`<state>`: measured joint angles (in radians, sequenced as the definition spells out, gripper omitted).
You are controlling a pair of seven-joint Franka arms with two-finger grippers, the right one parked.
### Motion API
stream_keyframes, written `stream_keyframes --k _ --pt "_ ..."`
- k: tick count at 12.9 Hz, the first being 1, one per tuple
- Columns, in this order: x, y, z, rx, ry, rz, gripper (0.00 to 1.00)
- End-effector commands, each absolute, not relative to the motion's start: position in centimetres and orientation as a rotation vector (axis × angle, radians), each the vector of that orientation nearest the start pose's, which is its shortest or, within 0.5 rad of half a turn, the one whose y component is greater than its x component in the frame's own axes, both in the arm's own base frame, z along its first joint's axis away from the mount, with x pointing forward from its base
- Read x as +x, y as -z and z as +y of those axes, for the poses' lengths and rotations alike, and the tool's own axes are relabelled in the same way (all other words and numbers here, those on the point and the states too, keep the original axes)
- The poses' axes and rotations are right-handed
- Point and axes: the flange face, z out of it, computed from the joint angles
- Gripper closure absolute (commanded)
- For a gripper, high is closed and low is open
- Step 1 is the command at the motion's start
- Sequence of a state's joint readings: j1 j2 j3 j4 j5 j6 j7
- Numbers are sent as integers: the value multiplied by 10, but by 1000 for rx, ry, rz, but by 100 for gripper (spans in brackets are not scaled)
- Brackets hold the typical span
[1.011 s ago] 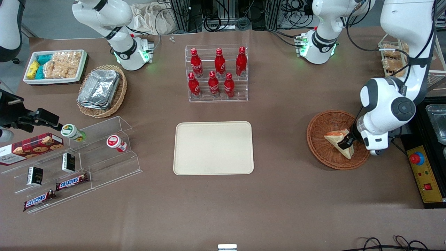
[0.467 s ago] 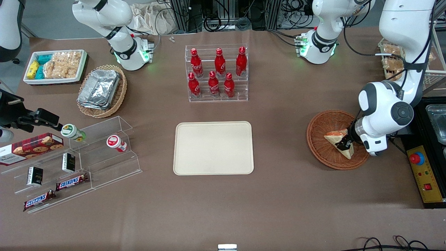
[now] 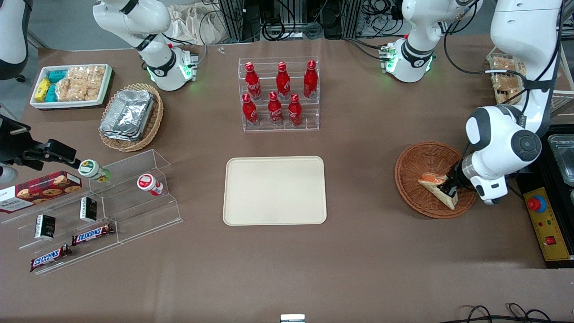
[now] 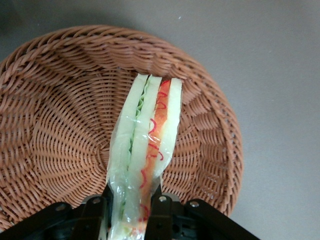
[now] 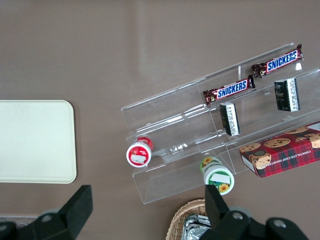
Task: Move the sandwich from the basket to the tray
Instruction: 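Carry the held sandwich over to the cream tray and lower it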
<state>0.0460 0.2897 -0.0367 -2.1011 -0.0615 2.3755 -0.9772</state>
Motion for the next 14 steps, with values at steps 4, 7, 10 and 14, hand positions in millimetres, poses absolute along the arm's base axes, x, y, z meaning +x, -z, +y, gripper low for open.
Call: stream_keyframes --k 4,7,10,14 --pt "605 -387 -5 -2748 -163 -1524 100" --pt "617 -461 -50 -2852 -201 -1183 100" --pt "608 -496 -136 -3009 -232 -791 100" --pt "579 -461 -293 -3087 -284 -400 100"
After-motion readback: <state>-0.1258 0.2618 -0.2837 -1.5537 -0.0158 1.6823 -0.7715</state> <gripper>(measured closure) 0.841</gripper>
